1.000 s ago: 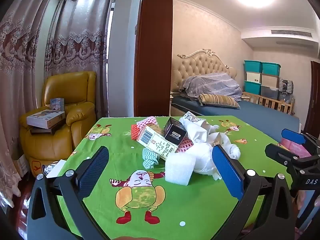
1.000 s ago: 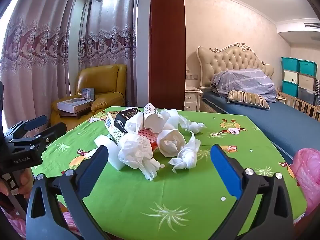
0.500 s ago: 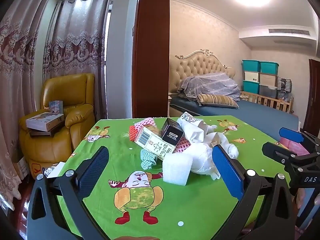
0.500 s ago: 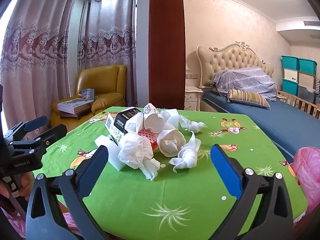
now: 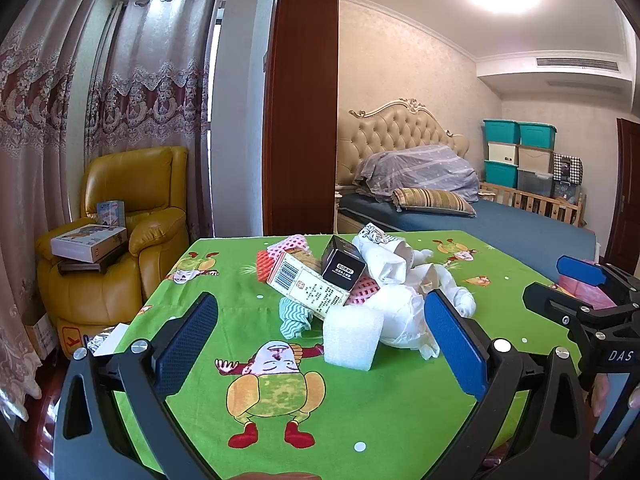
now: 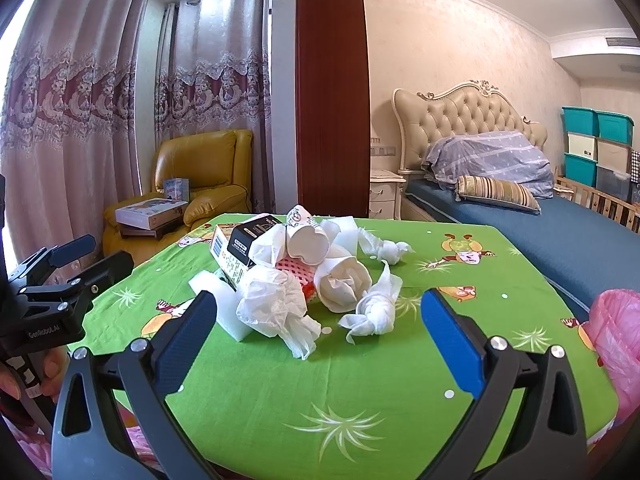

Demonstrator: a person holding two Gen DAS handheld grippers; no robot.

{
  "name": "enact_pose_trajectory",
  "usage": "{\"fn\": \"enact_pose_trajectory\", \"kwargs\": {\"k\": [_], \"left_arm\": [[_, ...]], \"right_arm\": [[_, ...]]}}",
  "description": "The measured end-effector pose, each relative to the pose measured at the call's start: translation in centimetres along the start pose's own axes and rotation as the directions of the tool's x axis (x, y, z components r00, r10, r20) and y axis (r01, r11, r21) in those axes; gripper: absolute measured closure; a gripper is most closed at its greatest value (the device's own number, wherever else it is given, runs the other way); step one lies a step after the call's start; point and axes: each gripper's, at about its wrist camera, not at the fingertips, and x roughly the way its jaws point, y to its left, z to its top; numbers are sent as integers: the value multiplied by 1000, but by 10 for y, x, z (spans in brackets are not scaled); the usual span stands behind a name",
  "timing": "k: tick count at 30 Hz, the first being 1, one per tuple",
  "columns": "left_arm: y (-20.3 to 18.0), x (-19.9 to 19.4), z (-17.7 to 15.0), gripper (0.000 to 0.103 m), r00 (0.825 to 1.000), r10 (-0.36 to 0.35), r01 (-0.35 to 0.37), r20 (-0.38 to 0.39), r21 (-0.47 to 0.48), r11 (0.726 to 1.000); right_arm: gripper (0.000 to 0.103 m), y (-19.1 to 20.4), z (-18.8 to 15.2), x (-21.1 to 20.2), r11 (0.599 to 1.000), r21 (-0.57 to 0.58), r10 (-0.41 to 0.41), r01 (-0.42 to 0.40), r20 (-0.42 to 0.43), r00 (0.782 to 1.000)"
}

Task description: Collect trash

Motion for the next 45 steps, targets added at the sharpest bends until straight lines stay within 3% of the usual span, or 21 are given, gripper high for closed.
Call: {"fn": "enact_pose_trajectory", "kwargs": {"k": [45], "left_arm": [[-1,3,-3,6,1000,-2,2,-2,-2,1000]], "right_arm": [[4,0,-3,2,1000,15,5,-5,-2,1000]]}}
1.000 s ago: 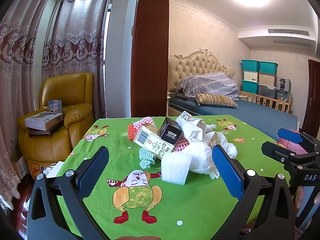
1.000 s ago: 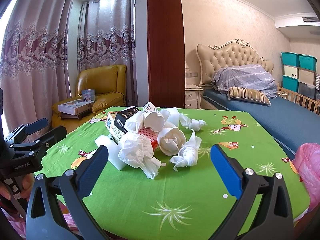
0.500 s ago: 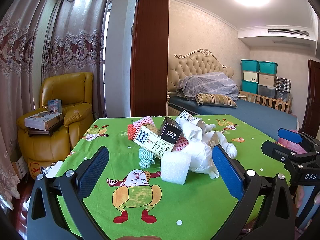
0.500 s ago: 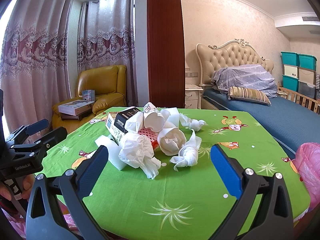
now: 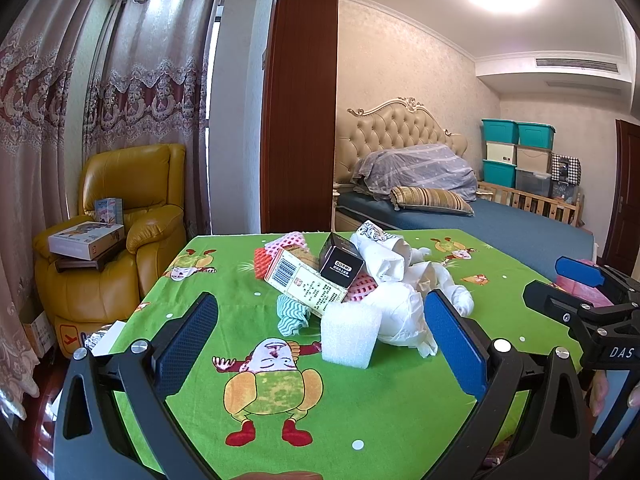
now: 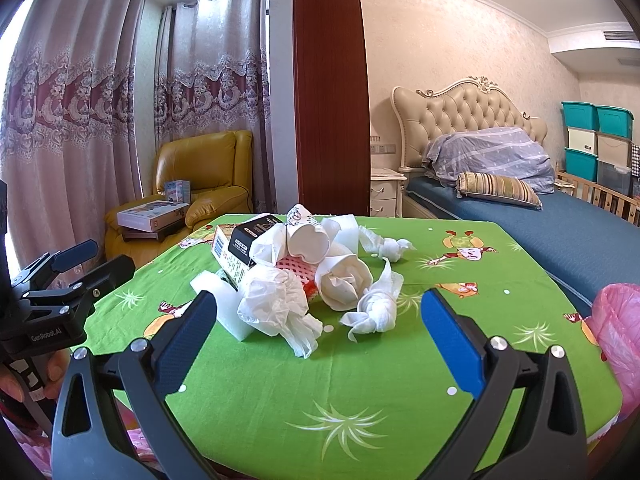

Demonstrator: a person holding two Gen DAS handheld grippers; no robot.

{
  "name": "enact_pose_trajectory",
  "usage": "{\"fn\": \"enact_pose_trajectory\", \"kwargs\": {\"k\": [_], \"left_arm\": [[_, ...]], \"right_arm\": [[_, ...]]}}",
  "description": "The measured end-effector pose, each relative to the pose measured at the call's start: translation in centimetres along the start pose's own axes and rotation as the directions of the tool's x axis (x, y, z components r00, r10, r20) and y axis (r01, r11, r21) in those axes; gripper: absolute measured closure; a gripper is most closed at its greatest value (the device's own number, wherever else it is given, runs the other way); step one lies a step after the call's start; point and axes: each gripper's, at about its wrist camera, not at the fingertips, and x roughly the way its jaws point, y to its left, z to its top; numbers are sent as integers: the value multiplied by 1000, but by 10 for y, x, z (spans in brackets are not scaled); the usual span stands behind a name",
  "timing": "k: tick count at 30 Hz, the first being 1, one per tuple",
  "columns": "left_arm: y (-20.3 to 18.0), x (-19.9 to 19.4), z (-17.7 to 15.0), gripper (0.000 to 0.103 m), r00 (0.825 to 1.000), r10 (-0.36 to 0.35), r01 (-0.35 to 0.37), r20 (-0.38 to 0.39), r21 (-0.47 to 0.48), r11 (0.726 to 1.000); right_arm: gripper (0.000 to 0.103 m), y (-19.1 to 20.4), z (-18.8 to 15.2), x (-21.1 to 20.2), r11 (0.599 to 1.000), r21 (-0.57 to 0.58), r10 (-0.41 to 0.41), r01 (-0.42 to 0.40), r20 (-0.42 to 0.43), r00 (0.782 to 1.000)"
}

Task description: Collect trash

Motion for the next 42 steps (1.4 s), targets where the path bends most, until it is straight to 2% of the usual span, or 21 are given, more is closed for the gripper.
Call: {"fn": "enact_pose_trajectory", "kwargs": {"k": [25,33,42], "left_arm": [[0,1,0,6,1000,0,0,-1,-1,1000],[-7,3,-4,6,1000,-22,22,-10,-2,1000],[-5,10,-9,6,998,-42,41,-49,-24,999]], "right_arm": [[4,-1,0,1,1000,4,2,-2,-2,1000],[4,-1,-1,1,1000,10,-2,2,-1,1000],[4,-9,-6,18,999,23,-43,44,-50,998]]}}
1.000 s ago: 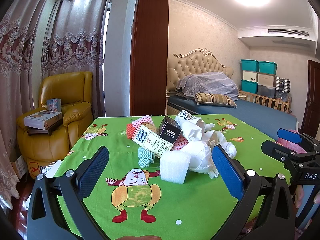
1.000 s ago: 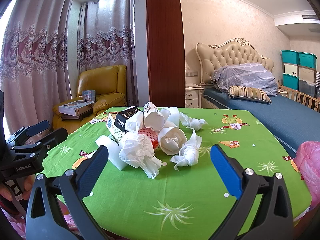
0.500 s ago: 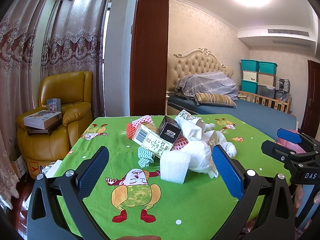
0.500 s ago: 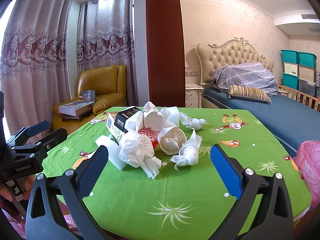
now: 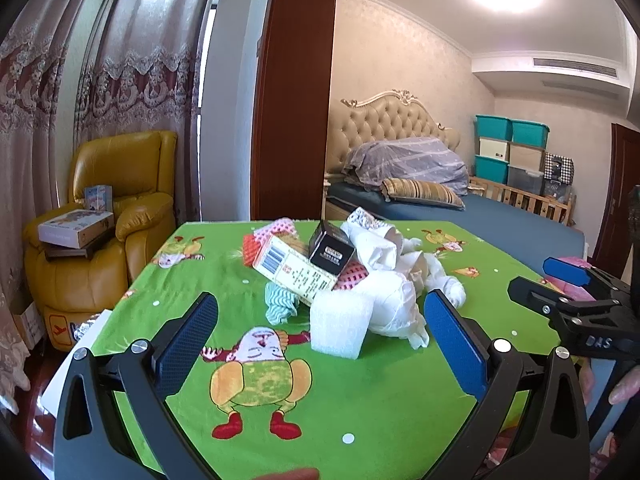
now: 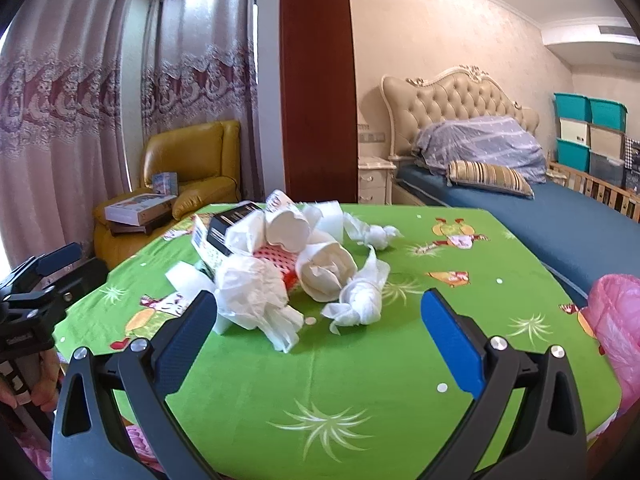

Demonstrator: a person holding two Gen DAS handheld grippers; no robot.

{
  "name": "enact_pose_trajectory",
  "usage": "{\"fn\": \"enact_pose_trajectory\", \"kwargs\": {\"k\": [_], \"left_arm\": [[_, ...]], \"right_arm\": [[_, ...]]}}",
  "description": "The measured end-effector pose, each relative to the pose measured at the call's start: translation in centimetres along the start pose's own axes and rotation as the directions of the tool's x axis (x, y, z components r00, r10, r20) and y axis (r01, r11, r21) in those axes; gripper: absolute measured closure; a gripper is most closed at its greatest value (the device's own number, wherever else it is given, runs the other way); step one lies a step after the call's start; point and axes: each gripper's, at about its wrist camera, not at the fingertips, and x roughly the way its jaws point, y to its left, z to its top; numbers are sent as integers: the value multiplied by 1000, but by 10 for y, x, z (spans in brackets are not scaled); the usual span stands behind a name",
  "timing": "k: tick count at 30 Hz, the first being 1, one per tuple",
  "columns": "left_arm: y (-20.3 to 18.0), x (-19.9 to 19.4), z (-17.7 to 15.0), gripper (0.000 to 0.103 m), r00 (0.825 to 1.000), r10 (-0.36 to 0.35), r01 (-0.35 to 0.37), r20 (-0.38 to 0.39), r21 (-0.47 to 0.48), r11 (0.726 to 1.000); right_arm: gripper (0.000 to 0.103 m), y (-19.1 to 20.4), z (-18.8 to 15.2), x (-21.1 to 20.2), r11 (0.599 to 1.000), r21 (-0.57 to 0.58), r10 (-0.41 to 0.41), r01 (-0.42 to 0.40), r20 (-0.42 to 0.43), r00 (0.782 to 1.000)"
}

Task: Collect trash
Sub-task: 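Grasp the white foam block with the left tool while the right tool grasps a twisted tissue, then lift the foam block and tissue and carry both toward the pink wastebasket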

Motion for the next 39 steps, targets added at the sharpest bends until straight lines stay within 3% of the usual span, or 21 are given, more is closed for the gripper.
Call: {"fn": "enact_pose_trajectory", "kwargs": {"k": [5,10,15,20,24,26,30,32,33,39], "left_arm": [[7,15,-4,6,997,-11,8,-70,-36,999],[7,51,-9,6,981,-11,8,-196,-20,1000],[-6,84,-18,6,970,4,10,-245,56,998],[-1,108,-21,6,953,16,-8,-303,30,1000],[2,120,-18,9,950,17,-8,-312,28,1000],[0,126,-17,14,947,8,5,-320,40,999],[-4,137,-20,35,940,-16,39,-341,59,997],[-4,137,-21,50,940,-42,65,-340,56,996],[-5,136,-21,53,942,-57,79,-331,56,995],[4,119,-19,54,957,-35,49,-289,40,998]], "right_arm": [[4,-14,-2,24,998,56,-9,12,-57,998],[4,-28,-1,58,995,87,-30,41,-125,992],[4,-36,3,90,993,103,-35,53,-165,986],[10,-43,1,114,992,121,-15,43,-223,975],[14,-45,2,130,991,128,3,31,-258,966],[18,-45,2,140,991,126,2,35,-283,959],[34,-46,2,160,991,125,-9,55,-347,938],[55,-46,0,167,991,111,-24,71,-378,926],[68,-46,-1,168,991,114,-16,65,-383,924],[72,-42,-1,140,994,97,-20,51,-292,956]]}}
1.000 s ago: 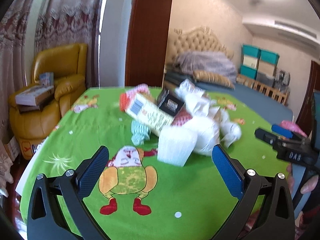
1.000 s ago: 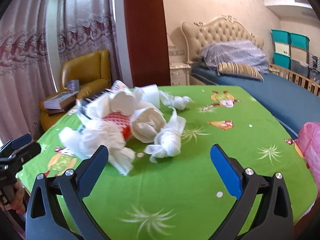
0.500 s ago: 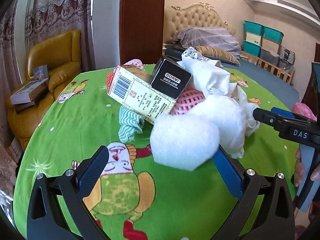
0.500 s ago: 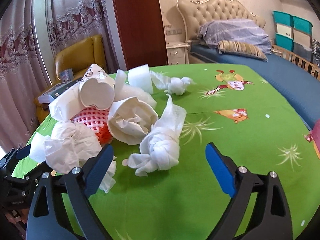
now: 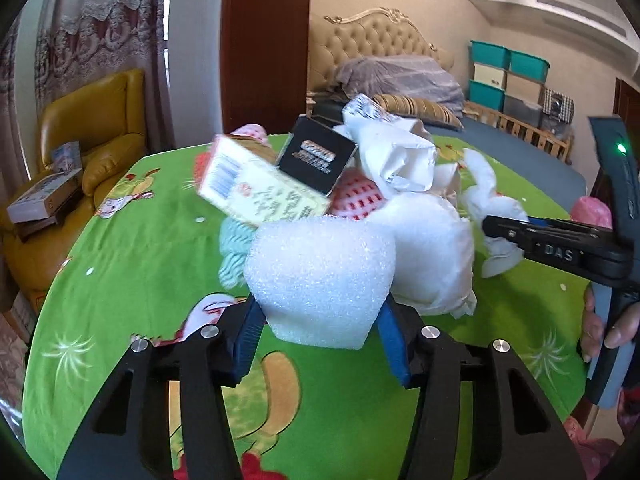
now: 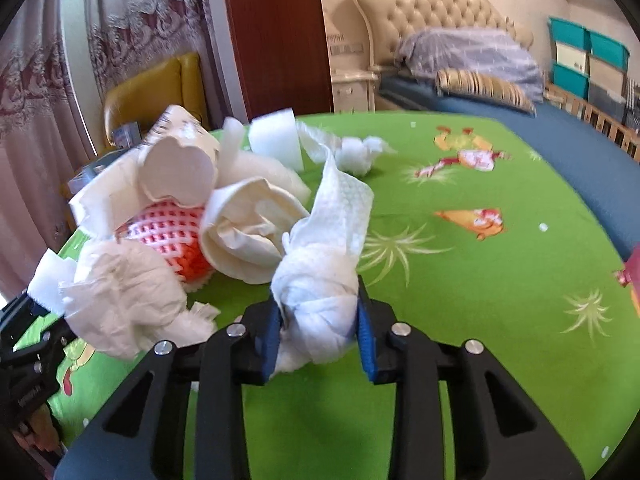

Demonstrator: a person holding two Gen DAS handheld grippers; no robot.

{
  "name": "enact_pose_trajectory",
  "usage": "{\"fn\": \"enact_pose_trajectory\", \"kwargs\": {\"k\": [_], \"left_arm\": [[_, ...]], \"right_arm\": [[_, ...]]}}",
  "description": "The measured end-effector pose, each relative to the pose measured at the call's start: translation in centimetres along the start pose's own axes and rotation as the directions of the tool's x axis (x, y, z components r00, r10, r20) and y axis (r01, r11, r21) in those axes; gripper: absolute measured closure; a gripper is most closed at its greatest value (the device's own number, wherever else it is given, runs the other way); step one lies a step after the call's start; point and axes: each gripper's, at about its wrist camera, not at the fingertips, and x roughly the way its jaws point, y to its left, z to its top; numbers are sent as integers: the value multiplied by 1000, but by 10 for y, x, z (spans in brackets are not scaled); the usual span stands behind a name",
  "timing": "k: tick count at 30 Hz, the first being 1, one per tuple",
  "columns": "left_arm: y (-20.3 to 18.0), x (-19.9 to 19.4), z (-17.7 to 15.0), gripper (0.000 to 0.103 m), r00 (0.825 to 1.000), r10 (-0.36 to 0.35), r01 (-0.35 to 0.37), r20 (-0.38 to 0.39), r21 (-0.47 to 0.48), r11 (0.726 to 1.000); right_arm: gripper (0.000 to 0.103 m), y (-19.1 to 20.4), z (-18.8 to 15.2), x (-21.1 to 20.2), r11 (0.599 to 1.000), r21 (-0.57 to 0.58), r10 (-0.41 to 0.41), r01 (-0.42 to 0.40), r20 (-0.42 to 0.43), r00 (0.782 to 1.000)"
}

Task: Collect trash
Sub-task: 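Lift the foam block and tissue and carry both toward the pink wastebasket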

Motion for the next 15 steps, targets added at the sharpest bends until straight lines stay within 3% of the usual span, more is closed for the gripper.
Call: {"fn": "enact_pose_trajectory", "kwargs": {"k": [8,15], "left_arm": [[19,-47,-2,54,995,24,-20,97,-42,999],[11,-87,7,54,975,13,-11,221,-13,1000]], "right_arm": [[72,12,-13,-48,998,-32,50,-47,112,992],[72,26,-17,-84,996,-71,66,-54,180,981]]}}
